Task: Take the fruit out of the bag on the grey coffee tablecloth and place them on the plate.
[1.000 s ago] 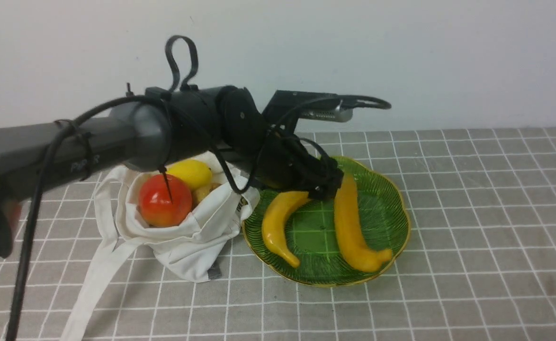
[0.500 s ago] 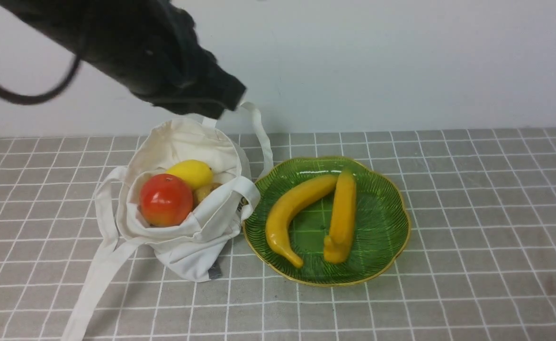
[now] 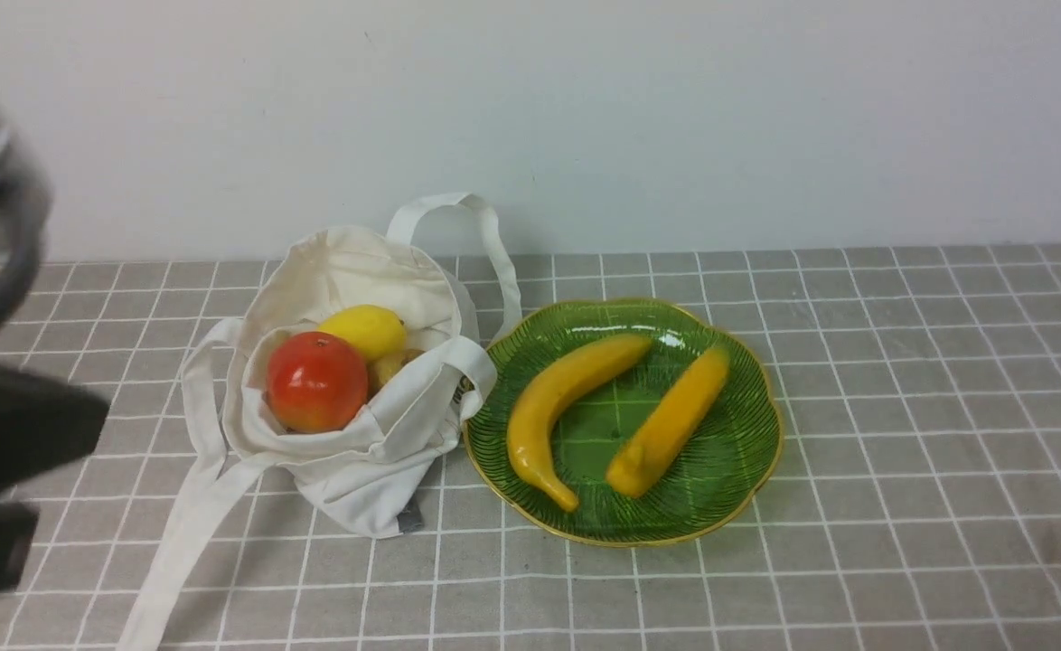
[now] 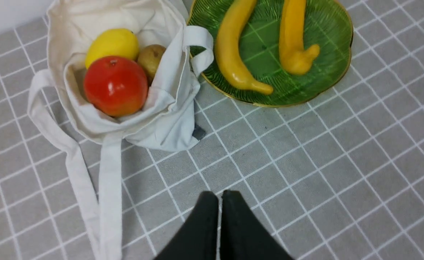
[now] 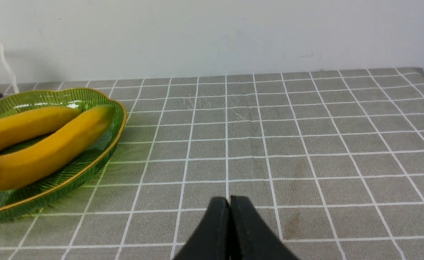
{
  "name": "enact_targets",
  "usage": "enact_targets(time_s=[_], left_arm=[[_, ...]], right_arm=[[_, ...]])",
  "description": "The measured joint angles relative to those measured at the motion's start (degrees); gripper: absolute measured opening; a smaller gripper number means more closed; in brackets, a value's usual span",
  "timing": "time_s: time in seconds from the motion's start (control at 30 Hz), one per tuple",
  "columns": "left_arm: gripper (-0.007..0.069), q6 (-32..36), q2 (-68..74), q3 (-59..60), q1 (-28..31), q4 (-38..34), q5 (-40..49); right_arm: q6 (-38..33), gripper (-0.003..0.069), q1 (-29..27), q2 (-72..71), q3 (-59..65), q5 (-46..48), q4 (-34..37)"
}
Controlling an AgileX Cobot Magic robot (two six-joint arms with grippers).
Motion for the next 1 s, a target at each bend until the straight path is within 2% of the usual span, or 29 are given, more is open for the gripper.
enact_targets(time_s=[0.07, 0.13, 0.17, 0.2, 0.23, 0.3, 0.43, 0.83, 1.0], left_arm=[[-0.0008, -1.91, -6.50, 7.30, 0.00, -0.53, -4.71], [-0.0008, -4.45, -15.82, 17.02, 0.00, -0.78, -13.47], [-0.0008, -4.61, -16.55, 18.71, 0.00, -0.78, -14.22], [-0.0008, -5.72, -22.49, 25.19, 0.00, -0.42, -20.93], [-0.0008, -5.72, -22.49, 25.94, 0.00, -0.33, -21.67], [-0.0008, -6.10, -29.27, 34.44, 0.00, 0.02, -29.57], [-0.0008, -6.33, -35.72, 42.39, 0.00, 0.15, -35.99], [-0.0008, -6.22, -37.40, 52.80, 0.00, 0.68, -37.36], [-0.0008, -6.23, -37.40, 53.12, 0.00, 4.17, -37.63]], right_arm=[[0.00, -0.0015, 0.00, 0.00, 0.00, 0.00, 0.00], [0.00, -0.0015, 0.00, 0.00, 0.00, 0.00, 0.00], [0.00, -0.0015, 0.00, 0.00, 0.00, 0.00, 0.00], [0.00, -0.0015, 0.00, 0.00, 0.00, 0.00, 0.00], [0.00, -0.0015, 0.00, 0.00, 0.00, 0.00, 0.00], [0.00, -0.0015, 0.00, 0.00, 0.00, 0.00, 0.00], [0.00, -0.0015, 0.00, 0.00, 0.00, 0.00, 0.00], [0.00, -0.0015, 0.00, 0.00, 0.00, 0.00, 0.00], [0.00, -0.0015, 0.00, 0.00, 0.00, 0.00, 0.00]])
